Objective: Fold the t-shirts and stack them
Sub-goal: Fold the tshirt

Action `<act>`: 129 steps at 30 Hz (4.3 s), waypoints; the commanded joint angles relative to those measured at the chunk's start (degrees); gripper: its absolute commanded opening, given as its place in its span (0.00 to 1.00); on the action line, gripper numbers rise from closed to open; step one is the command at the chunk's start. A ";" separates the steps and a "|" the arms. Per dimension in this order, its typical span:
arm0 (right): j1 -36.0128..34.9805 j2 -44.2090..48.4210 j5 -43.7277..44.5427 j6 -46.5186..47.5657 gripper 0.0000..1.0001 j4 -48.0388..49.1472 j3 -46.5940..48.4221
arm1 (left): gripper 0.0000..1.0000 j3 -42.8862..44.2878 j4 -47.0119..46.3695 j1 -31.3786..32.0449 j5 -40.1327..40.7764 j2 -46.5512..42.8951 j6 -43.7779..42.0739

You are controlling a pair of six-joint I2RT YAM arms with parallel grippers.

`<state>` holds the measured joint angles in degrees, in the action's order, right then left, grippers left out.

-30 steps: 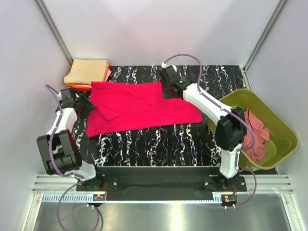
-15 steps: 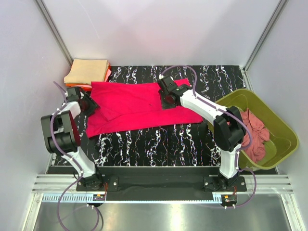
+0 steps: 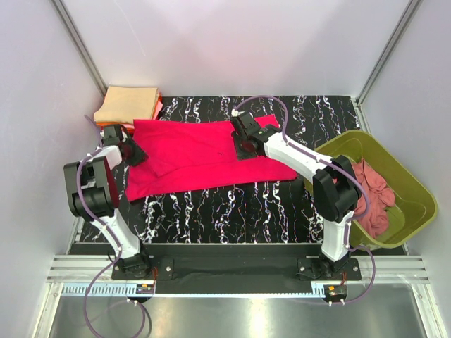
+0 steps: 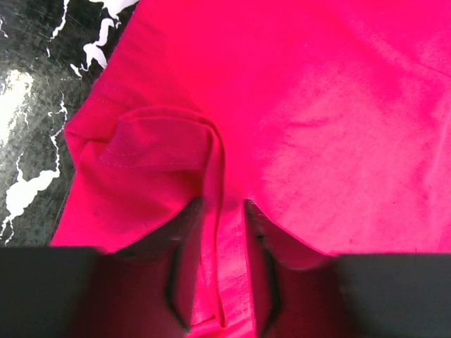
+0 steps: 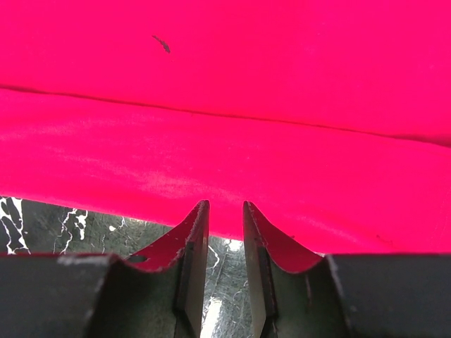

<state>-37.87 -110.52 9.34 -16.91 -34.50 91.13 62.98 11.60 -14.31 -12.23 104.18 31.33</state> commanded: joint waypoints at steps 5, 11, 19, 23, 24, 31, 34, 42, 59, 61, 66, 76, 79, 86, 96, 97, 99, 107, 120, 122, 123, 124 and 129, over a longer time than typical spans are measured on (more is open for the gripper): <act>0.07 2.15 1.03 1.44 0.33 2.42 -0.08 | 0.04 3.99 -2.54 1.03 -1.65 0.15 -1.89; -0.01 2.15 1.29 1.61 0.33 2.68 -0.43 | 0.00 4.78 -6.23 3.40 -4.12 -0.65 -2.94; 0.07 2.06 1.29 1.88 0.33 2.77 -0.26 | 0.00 7.15 -7.82 5.08 -6.14 0.50 -4.96; 0.07 1.80 1.55 2.14 0.33 2.95 -0.17 | 0.00 7.33 -9.31 6.04 -5.62 -0.29 -6.81; 0.07 1.80 1.47 2.05 0.33 2.86 -0.17 | 0.00 7.68 -9.31 6.22 -5.61 -0.29 -7.68; 0.07 2.15 1.73 2.23 0.33 2.95 -0.08 | 0.00 10.32 -9.22 7.71 -8.60 2.08 -9.27; 0.07 2.24 2.08 2.40 0.34 2.95 -0.25 | 0.00 10.93 -8.87 8.68 -8.78 2.78 -10.94; 0.07 2.59 2.17 2.40 0.34 2.95 -0.52 | 0.00 15.15 -2.98 9.21 -7.37 6.56 -12.08; 0.07 2.76 1.82 2.58 0.34 2.86 -0.52 | 0.08 21.13 0.79 9.91 -10.54 10.52 -15.15; 0.07 2.85 1.64 2.49 0.35 2.86 -0.43 | 0.25 23.49 4.55 10.09 -9.58 10.52 -15.86; 0.07 2.94 0.85 2.05 0.35 2.77 -0.34 | 0.38 23.42 15.02 10.00 3.50 4.20 -13.93; 0.07 1.01 -4.59 0.12 0.35 2.77 -0.78 | 0.37 -0.19 18.47 -0.36 16.54 -15.84 -1.99; 0.07 0.13 -5.30 0.03 0.35 2.95 -0.61 | 0.36 -7.14 14.88 -5.37 12.59 -20.58 1.44; -0.01 -6.45 -6.70 0.12 0.34 3.13 3.78 | 0.39 -15.43 6.43 -9.78 5.82 -23.59 5.40; 0.07 -12.08 -6.00 0.47 0.33 3.04 4.67 | 0.41 -17.02 2.82 -9.78 3.72 -17.97 6.55; 0.07 -12.35 -5.74 0.47 0.33 3.04 4.49 | 0.41 -16.49 2.99 -9.78 3.36 -17.18 6.20; 0.07 -12.79 -5.57 0.38 0.33 3.13 3.88 | 0.42 -15.35 4.39 -9.78 4.75 -16.73 5.15; 0.07 -13.15 -3.20 -0.23 0.33 2.77 1.77 | 0.08 -10.61 8.96 -9.69 9.06 -14.10 0.05; -0.01 -12.35 0.68 0.56 0.33 0.58 1.33 | 0.28 -2.16 15.65 -4.95 15.66 -11.46 -8.21; 0.07 -11.83 0.50 0.91 0.33 0.58 1.16 | 0.39 -1.72 17.31 -4.50 16.09 -12.07 -8.65; 0.07 -11.65 0.24 1.00 0.33 0.58 1.07 | 0.41 -1.37 17.93 -4.42 16.79 -12.94 -9.00; 0.07 -11.56 0.15 1.00 0.33 0.66 0.89 | 0.42 -0.85 18.81 -4.42 17.58 -13.39 -9.44; 0.07 -9.98 -0.73 0.82 0.33 0.58 0.54 | 0.45 3.63 21.28 -1.44 16.98 -15.41 -11.73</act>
<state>-37.87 -123.50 7.90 -16.38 -32.58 92.64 62.02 32.21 -18.04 3.95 92.09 22.50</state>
